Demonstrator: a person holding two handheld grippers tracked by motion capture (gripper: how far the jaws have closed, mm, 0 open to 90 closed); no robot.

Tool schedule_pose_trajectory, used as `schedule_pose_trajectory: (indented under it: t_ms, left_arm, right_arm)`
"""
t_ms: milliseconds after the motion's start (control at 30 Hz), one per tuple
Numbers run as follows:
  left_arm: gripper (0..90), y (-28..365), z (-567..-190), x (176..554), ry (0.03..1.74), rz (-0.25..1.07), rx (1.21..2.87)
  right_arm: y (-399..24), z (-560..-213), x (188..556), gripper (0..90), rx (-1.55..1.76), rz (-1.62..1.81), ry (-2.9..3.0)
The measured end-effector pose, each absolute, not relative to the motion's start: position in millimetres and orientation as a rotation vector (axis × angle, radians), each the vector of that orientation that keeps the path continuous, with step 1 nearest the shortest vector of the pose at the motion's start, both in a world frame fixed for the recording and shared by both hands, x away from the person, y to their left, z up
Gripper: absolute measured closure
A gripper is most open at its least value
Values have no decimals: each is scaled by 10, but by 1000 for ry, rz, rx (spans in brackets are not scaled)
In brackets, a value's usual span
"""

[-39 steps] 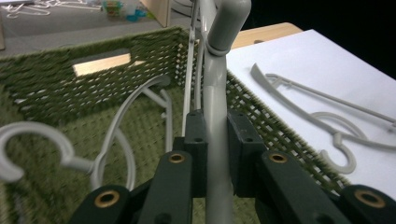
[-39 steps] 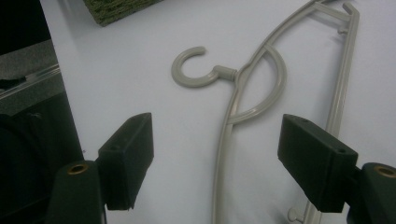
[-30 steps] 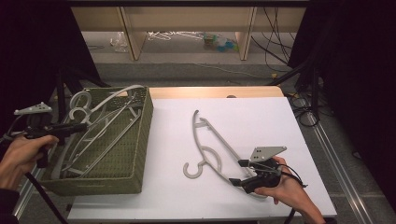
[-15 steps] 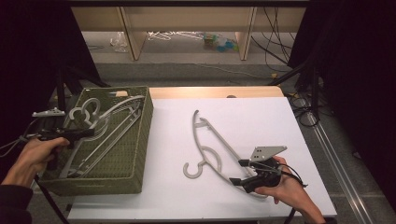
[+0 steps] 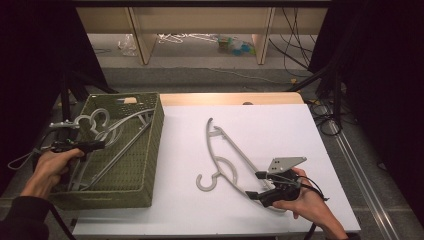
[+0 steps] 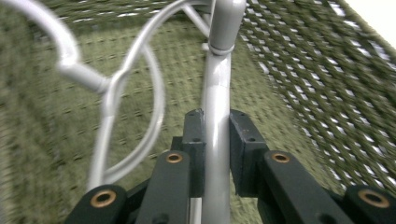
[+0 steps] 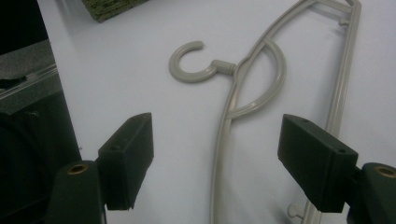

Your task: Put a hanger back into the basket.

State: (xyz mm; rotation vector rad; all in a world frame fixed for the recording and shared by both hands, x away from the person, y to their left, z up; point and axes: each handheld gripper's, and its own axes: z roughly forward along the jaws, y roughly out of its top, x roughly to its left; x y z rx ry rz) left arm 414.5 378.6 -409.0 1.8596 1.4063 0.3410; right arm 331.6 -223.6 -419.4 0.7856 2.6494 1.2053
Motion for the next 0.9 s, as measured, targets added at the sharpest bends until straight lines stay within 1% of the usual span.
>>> schedule_pose_trajectory:
  t_ms: [67, 100, 233, 400, 433, 467, 500, 567, 667, 700, 733, 767, 800, 833, 867, 900]
  left_arm:
    - [766, 3820, -4118, 4160, 1451, 358, 1847]
    - [760, 3846, -4120, 4161, 1457, 358, 1880]
    - [735, 3849, -4153, 4153, 1496, 386, 1883]
    - [679, 3898, -4125, 4100, 1582, 450, 1764]
    - [644, 3942, -4078, 4058, 1585, 482, 1745]
    - [631, 3942, -4078, 4058, 1585, 482, 1745]
    - [631, 3944, -4056, 4032, 1581, 491, 1708]
    - [574, 3910, -3963, 3889, 1535, 503, 1666]
    - [537, 3849, -3907, 3776, 1495, 511, 1649]
    - [522, 3815, -3872, 3715, 1470, 510, 1637]
    - [484, 3727, -3796, 3590, 1414, 508, 1608]
    - [475, 3727, -3796, 3590, 1414, 508, 1608]
    - [475, 3656, -3757, 3515, 1375, 489, 1594]
    - [456, 3531, -3727, 3416, 1320, 471, 1582]
    - [448, 3531, -3727, 3416, 1320, 471, 1582]
    - [432, 3452, -3717, 3366, 1289, 471, 1604]
  right_arm:
    - [-2238, -4189, 3310, 276, 790, 1208, 2651]
    - [-2237, -4191, 3311, 276, 787, 1205, 2650]
    - [-2234, -4198, 3308, 276, 788, 1200, 2655]
    - [-2240, -4212, 3310, 276, 793, 1197, 2650]
    - [-2234, -4216, 3309, 276, 795, 1197, 2652]
    - [-2232, -4217, 3310, 276, 794, 1195, 2657]
    - [-2232, -4217, 3310, 276, 794, 1195, 2657]
    - [-2224, -4219, 3304, 276, 802, 1195, 2664]
    - [-2223, -4224, 3310, 276, 803, 1194, 2659]
    - [-2223, -4226, 3310, 276, 804, 1193, 2659]
    - [-2221, -4230, 3306, 276, 807, 1197, 2657]
    - [-2221, -4230, 3306, 276, 807, 1197, 2657]
    - [-2218, -4236, 3308, 276, 804, 1194, 2655]
    - [-2212, -4243, 3306, 276, 807, 1184, 2664]
    - [-2212, -4243, 3306, 276, 807, 1184, 2664]
    - [-2210, -4245, 3303, 276, 811, 1186, 2666]
